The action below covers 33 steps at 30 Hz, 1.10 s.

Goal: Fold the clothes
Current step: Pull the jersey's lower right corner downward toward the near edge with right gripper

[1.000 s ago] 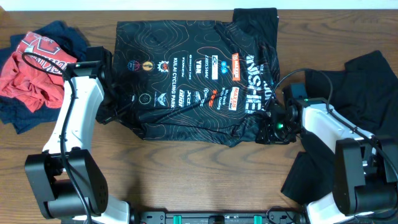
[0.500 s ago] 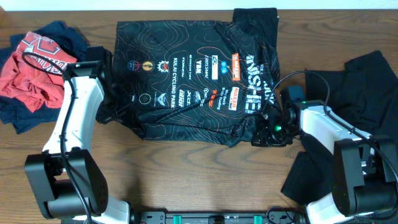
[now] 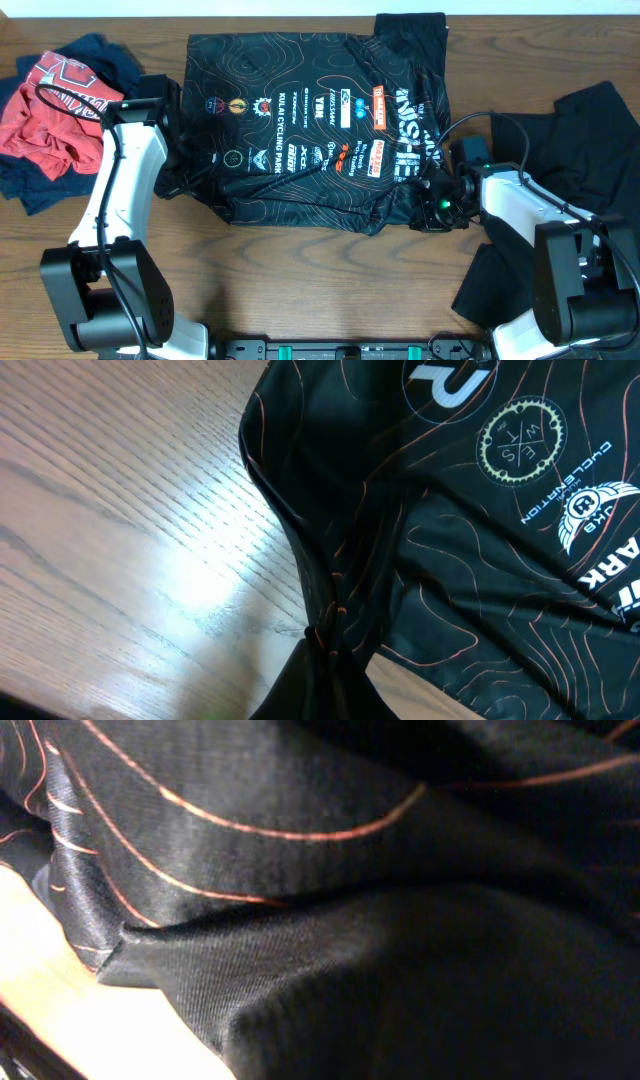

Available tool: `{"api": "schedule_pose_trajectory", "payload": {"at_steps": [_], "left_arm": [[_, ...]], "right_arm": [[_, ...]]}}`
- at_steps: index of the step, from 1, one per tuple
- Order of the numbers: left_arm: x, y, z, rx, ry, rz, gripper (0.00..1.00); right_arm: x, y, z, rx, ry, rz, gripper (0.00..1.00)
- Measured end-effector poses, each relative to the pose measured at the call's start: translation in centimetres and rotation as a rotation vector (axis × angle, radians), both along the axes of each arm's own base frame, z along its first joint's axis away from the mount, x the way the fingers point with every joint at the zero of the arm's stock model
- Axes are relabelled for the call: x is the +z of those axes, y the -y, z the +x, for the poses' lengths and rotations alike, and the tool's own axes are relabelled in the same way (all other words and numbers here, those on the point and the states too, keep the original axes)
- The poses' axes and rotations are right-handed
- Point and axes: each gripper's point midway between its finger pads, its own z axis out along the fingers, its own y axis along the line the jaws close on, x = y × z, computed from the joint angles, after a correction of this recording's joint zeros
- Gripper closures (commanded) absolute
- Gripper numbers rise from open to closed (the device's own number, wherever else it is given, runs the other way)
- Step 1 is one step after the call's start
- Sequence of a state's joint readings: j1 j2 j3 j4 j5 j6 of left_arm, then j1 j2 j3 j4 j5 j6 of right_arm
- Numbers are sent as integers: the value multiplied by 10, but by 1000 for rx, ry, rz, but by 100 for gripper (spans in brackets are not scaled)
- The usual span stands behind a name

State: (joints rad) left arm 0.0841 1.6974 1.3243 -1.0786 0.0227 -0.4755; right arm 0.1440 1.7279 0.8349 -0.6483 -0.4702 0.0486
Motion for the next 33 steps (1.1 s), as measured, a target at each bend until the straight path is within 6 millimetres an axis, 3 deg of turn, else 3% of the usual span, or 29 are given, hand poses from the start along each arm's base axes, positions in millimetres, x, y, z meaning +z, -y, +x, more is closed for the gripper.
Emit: {"api": "schedule_pose_trajectory", "payload": {"at_steps": [7,10,13,17,20,22,29,33], "left_arm": [[0,0,2,0,6,1,94],[0,0,2,0,9,1,94],[0,0,2,0,10,1,94],[0,0,2,0,10,1,94],[0,0,2,0,10,1,94],[0,0,3,0,10,1,94],[0,0,2,0,10,1,94],[0,0,3,0,10,1,94]], "right_arm": [[2,5,-6,-1,-36,-29,99],[13,10,-8,-1,-55,-62,99],[45,13,5,-3,10,-83,99],[109,13,30,-13,189,-79,99],[151,13,33,-20,290,-70,99],[166,14,30,-24,317,-66,99],[160,19,6,-24,211,-92,99],[154,24,-22,-20,87,-115,99]]}}
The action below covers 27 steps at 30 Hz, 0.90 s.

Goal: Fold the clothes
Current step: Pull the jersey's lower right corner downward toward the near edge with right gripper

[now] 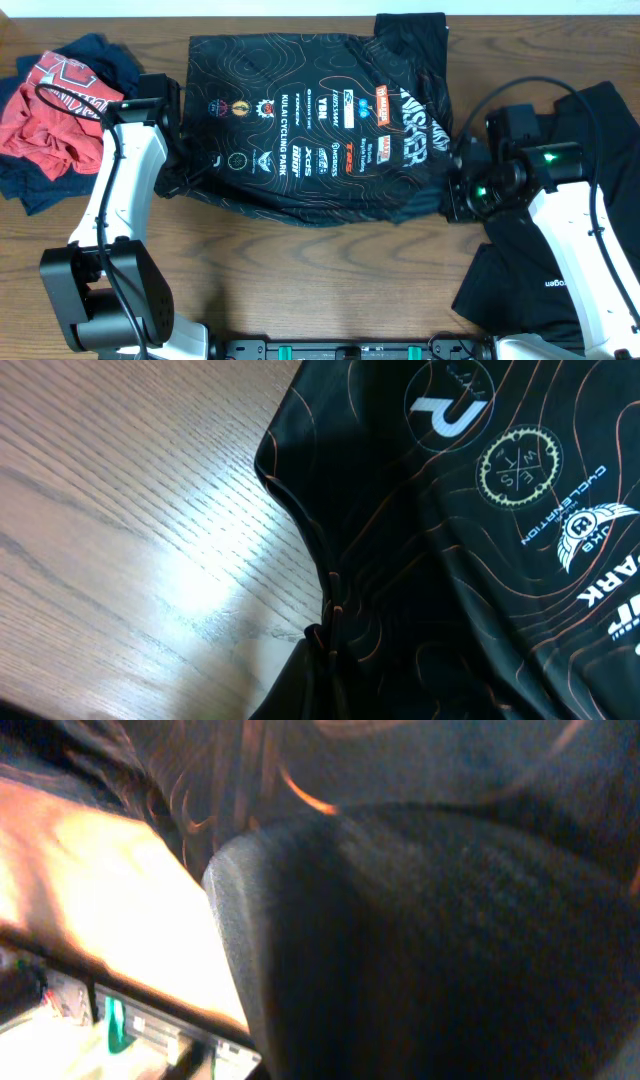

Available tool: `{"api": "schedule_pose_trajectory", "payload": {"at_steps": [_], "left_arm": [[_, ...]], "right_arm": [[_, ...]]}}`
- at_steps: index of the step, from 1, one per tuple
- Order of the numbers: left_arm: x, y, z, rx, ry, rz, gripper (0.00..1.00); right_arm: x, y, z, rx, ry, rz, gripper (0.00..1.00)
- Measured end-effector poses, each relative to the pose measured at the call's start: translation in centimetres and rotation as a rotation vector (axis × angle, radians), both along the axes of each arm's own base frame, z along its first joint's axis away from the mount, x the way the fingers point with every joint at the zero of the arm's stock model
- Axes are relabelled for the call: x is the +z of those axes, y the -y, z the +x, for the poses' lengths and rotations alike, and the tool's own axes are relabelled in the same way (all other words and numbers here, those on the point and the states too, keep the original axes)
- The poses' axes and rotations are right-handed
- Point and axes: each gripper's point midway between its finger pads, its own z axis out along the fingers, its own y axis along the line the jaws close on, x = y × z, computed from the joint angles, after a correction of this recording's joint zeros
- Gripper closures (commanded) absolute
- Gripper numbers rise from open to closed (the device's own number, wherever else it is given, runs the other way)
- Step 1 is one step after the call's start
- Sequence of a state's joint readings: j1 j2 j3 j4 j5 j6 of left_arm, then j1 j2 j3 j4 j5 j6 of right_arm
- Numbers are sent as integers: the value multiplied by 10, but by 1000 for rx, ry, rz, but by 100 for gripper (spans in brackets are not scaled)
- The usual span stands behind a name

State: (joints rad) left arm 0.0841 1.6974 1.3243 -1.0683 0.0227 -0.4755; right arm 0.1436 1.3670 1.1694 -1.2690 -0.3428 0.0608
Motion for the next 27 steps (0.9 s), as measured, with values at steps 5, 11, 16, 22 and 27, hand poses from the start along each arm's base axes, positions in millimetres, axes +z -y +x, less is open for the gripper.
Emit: {"api": "schedule_pose_trajectory", "payload": {"at_steps": [5,11,16,22,27], "left_arm": [[0,0,0,0,0,0,94],[0,0,0,0,-1,0,94],[0,0,0,0,0,0,94],[0,0,0,0,0,0,94],[0,0,0,0,0,0,94]], "right_arm": [[0,7,-48,-12,-208,-30,99],[6,14,-84,-39,-373,-69,76],[6,18,-89,-46,-395,-91,43],[6,19,-91,-52,-403,-102,78],[5,16,-102,-22,-442,-112,78]]}}
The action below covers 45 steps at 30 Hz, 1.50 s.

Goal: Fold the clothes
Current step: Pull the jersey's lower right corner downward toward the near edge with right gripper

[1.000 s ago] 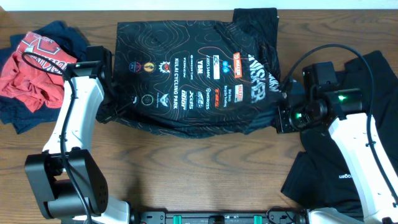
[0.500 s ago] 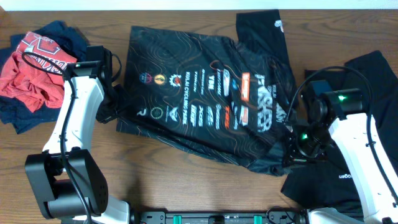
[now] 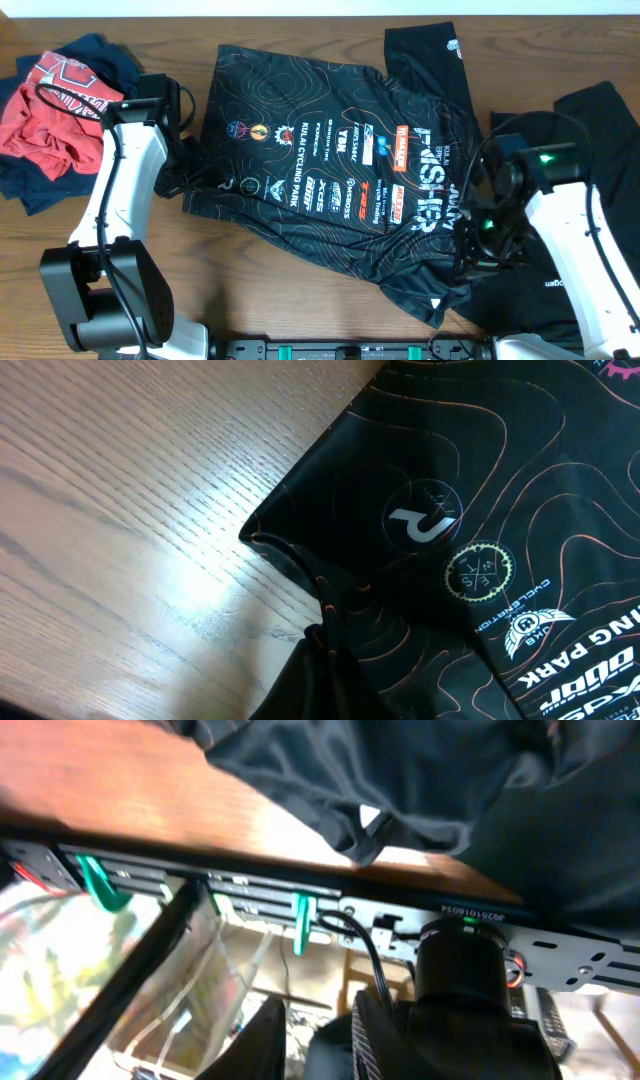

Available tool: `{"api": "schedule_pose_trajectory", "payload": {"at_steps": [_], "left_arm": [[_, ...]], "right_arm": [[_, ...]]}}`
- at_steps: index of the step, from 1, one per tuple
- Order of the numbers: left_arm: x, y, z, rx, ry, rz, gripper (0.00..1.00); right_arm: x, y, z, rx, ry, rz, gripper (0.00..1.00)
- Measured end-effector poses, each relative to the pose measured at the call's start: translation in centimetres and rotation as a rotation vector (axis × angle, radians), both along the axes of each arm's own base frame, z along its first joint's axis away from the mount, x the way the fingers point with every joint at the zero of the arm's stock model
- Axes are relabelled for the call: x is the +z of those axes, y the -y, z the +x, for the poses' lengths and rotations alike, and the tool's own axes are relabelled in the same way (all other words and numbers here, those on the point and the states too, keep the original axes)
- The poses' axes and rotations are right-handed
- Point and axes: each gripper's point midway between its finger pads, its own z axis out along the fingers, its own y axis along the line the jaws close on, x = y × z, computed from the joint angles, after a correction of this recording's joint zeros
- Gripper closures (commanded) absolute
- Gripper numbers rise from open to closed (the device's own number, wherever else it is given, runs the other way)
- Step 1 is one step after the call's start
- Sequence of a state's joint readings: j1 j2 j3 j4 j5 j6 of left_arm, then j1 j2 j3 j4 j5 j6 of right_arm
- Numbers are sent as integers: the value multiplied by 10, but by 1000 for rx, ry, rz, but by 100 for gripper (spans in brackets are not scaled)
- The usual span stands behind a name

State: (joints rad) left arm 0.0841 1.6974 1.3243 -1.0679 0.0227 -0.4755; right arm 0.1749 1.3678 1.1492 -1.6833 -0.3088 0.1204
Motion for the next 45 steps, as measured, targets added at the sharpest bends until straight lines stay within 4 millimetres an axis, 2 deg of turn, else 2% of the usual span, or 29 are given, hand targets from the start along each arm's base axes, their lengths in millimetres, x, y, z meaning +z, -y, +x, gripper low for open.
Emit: {"api": "schedule_pose_trajectory", "payload": {"at_steps": [1,4,7,10,12,13,21,25,29,30,32,34,35,36,40,45], "left_arm": [[0,0,0,0,0,0,94],[0,0,1,0,3,0,94],[0,0,2,0,8,1,94],[0,0,3,0,11,1,94],[0,0,3,0,11,1,94],[0,0,3,0,10,1,94],[0,0,3,0,10,1,94],[0,0,3,0,11,1,94],[0,0,2,0,10,1,94],[0,0,2,0,10,1,94],[0,0,2,0,9,1,94],[0,0,2,0,8,1,94],[0,0,2,0,7,1,94],[0,0,2,0,7,1,94],[0,0,1,0,6,0,94],[0,0,1,0,6,1,94]], "right_arm": [[-3,-3,-4,17,-14,4,82],[-20,-10,-16,65,-45,4,81],[-40,-19,-26,109,-60,-4,73],[-56,-27,-33,139,-67,-11,82],[-67,-32,-39,150,-76,-8,96],[-72,-34,-41,149,-77,-2,99],[-120,-34,-65,79,-114,-14,99],[-134,-35,-62,34,-87,-16,99],[-142,-35,-48,-11,-29,-47,99],[-144,-36,-45,-20,-14,-49,95],[-147,-38,-35,-39,24,-49,71],[-148,-40,-30,-47,46,-47,63],[-148,-40,-30,-50,45,-47,53],[-148,-39,-31,-59,37,-53,49],[-144,-36,-44,-67,-24,-67,42],[-140,-39,-52,-71,-65,-49,44]]}}
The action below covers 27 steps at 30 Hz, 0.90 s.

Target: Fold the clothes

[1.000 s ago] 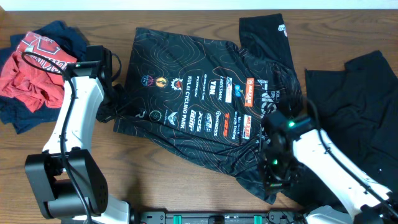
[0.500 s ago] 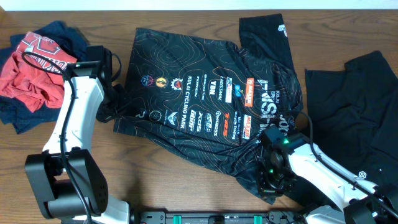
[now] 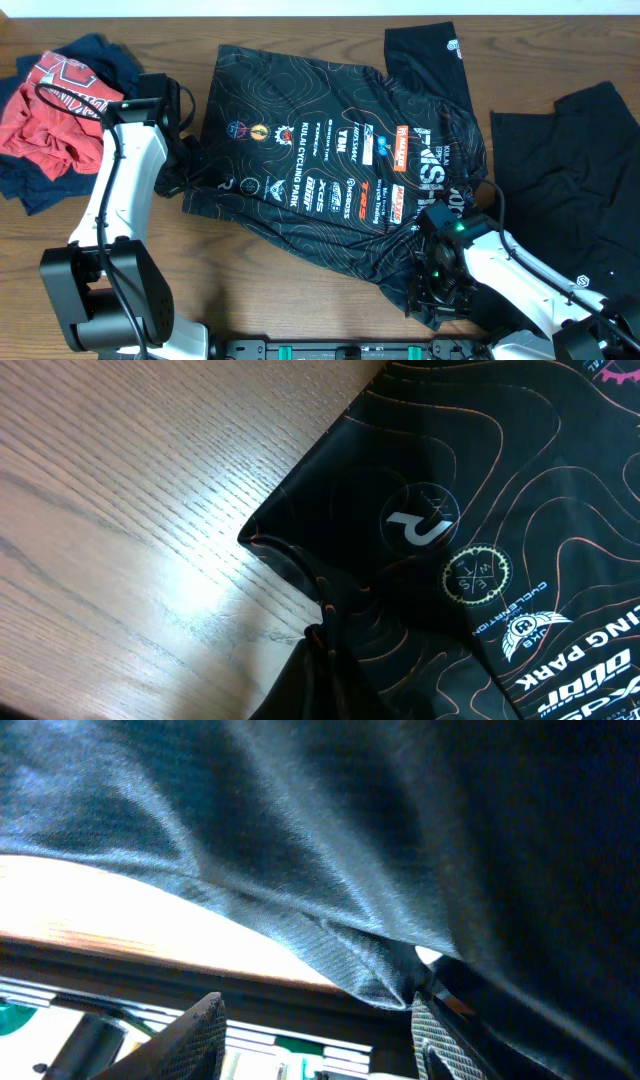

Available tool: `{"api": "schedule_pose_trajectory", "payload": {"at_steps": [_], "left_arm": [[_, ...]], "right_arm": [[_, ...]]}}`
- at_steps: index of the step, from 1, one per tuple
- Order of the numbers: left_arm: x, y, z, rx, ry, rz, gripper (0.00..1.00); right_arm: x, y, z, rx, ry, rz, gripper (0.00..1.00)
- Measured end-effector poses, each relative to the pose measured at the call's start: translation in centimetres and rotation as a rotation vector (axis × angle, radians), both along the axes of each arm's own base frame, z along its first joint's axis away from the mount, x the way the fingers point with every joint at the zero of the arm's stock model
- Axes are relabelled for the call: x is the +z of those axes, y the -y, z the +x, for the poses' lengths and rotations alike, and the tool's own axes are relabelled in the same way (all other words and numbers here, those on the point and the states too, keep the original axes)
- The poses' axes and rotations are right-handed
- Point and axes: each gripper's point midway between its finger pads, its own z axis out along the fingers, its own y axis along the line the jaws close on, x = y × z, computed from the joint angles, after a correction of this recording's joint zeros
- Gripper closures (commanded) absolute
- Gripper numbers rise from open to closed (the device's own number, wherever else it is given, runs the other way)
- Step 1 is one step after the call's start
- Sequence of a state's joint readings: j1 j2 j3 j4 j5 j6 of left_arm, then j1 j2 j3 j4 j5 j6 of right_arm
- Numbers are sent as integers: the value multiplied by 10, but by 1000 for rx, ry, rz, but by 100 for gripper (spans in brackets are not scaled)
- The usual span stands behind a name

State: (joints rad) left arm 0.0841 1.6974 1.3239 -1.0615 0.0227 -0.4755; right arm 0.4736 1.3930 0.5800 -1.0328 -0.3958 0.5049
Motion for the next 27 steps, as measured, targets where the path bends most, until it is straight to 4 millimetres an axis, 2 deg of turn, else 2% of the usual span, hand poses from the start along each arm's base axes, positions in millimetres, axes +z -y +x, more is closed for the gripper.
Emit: {"api": "schedule_pose_trajectory", "payload": {"at_steps": [6,7,10,12,16,18,23,27], "left_arm": [[0,0,-1,0,-5,0,94],[0,0,-1,0,-5,0,94],[0,0,-1,0,-4,0,94],[0,0,-1,0,-3,0,94],[0,0,-1,0,-3,0,94],[0,0,-1,0,-3,0,94],[0,0,-1,0,-3,0,94],[0,0,-1,0,-2,0,94]], "right_arm": [[3,0,-6,-4,-28,5,45],[3,0,-8,-5,-37,3,42],[4,-1,-7,-4,-35,12,40],[2,-7,2,-6,1,48,38],[0,-26,37,-42,125,178,36],[3,-34,48,-63,156,244,36],[14,-41,46,-114,111,342,44],[17,-39,46,-130,99,364,34]]}}
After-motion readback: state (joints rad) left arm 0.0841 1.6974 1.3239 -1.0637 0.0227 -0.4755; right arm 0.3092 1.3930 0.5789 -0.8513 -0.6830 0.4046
